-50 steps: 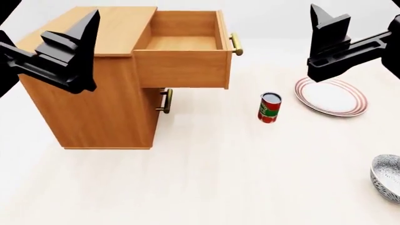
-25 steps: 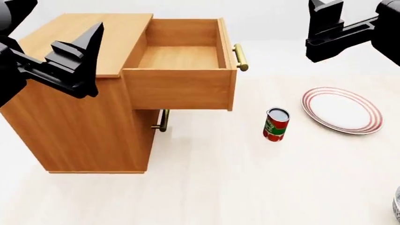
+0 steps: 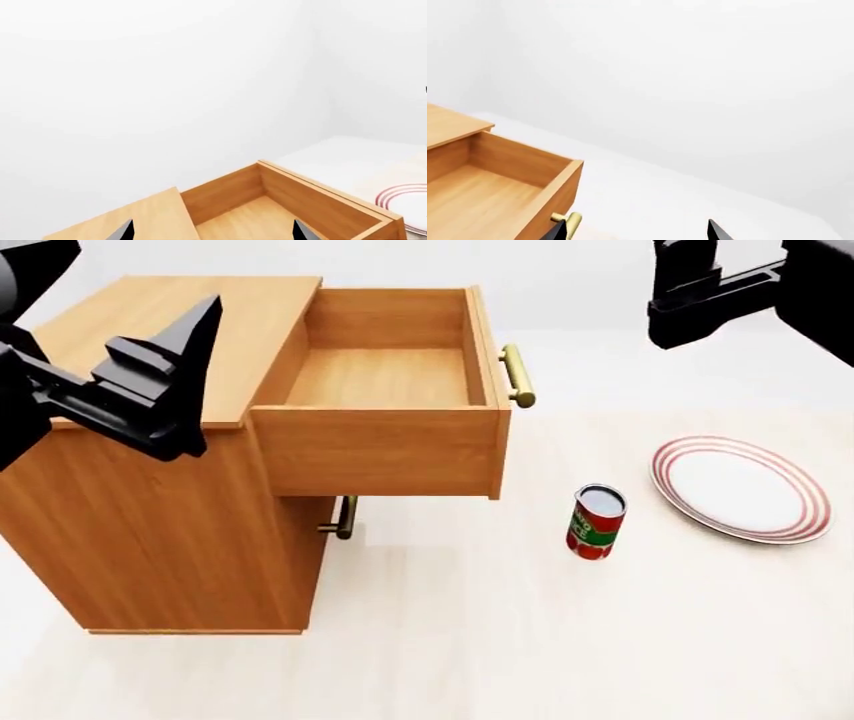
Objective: Put the bowl in the top drawer of the cabinet.
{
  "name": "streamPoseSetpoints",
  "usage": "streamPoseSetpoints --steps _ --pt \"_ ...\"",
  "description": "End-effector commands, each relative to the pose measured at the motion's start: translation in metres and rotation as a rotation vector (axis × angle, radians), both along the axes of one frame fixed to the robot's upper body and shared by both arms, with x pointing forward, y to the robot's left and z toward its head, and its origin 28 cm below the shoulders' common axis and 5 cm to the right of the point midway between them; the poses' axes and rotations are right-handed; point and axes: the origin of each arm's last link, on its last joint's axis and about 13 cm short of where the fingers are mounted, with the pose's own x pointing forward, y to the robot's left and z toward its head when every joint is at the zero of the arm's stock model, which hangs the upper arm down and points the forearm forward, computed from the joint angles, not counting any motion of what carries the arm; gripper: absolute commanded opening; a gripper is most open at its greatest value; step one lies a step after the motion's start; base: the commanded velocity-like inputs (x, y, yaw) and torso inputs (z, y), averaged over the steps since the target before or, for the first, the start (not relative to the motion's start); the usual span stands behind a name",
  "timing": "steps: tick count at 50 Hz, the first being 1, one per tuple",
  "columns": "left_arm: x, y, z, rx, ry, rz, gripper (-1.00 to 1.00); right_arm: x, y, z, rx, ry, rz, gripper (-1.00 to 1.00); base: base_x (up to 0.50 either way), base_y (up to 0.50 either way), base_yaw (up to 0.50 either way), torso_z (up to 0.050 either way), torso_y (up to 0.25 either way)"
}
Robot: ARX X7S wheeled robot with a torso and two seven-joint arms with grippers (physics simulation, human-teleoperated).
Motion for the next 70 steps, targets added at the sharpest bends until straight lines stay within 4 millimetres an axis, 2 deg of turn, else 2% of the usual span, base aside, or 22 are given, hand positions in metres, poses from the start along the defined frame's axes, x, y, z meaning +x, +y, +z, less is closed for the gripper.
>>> streamPoseSetpoints --steps 1,6,11,19,27,35,39,44,51,59,66,70 --pt "-0.001 0.000 0.000 0.001 0.003 -0.006 1.00 0.003 -0.007 0.005 0.006 0.004 -0.030 1.00 0.29 0.00 0.00 0.000 0.000" --pt "0.000 -0.001 -0.001 -0.004 0.005 -0.013 1.00 0.001 -0.015 0.007 -0.003 0.046 -0.049 1.00 0.10 0.00 0.00 0.000 0.000" --pt "0.001 -0.001 -0.002 -0.008 0.007 -0.021 1.00 -0.011 -0.034 0.008 -0.046 0.169 -0.075 1.00 0.00 0.00 0.00 0.000 0.000" --pt "0.002 -0.001 -0.001 -0.013 0.003 -0.027 1.00 -0.053 -0.068 0.029 -0.094 0.370 -0.091 1.00 0.00 0.00 0.00 0.000 0.000" --pt "0.000 -0.002 0.002 -0.013 -0.005 -0.034 1.00 -0.089 -0.089 0.028 -0.082 0.592 -0.147 1.00 0.00 0.00 0.00 0.000 0.000" --pt "-0.004 0.000 0.004 -0.022 -0.001 -0.037 1.00 -0.094 -0.086 0.000 -0.128 0.747 -0.255 1.00 0.00 0.00 0.00 0.000 0.000" --pt "-0.012 0.001 0.006 -0.045 0.015 -0.049 1.00 -0.106 -0.080 -0.015 -0.151 0.839 -0.304 1.00 0.00 0.00 0.00 0.000 0.000" --pt "-0.023 0.005 0.005 -0.078 0.033 -0.049 1.00 -0.120 -0.076 -0.020 -0.154 0.901 -0.318 1.00 0.00 0.00 0.00 0.000 0.000" --pt "-0.038 0.014 0.001 -0.124 0.035 -0.028 1.00 -0.125 -0.080 -0.034 -0.152 0.948 -0.352 1.00 0.00 0.00 0.00 0.000 0.000" --pt "-0.050 0.018 -0.002 -0.159 0.030 -0.019 1.00 -0.124 -0.092 -0.058 -0.153 0.994 -0.396 1.00 0.00 0.00 0.00 0.000 0.000" --pt "-0.052 0.019 -0.004 -0.201 0.016 -0.020 1.00 -0.109 -0.126 -0.086 -0.221 1.033 -0.446 1.00 0.00 0.00 0.00 0.000 0.000" --pt "-0.053 0.019 -0.004 -0.206 0.017 -0.018 1.00 -0.107 -0.133 -0.090 -0.246 1.048 -0.457 1.00 0.00 0.00 0.00 0.000 0.000"
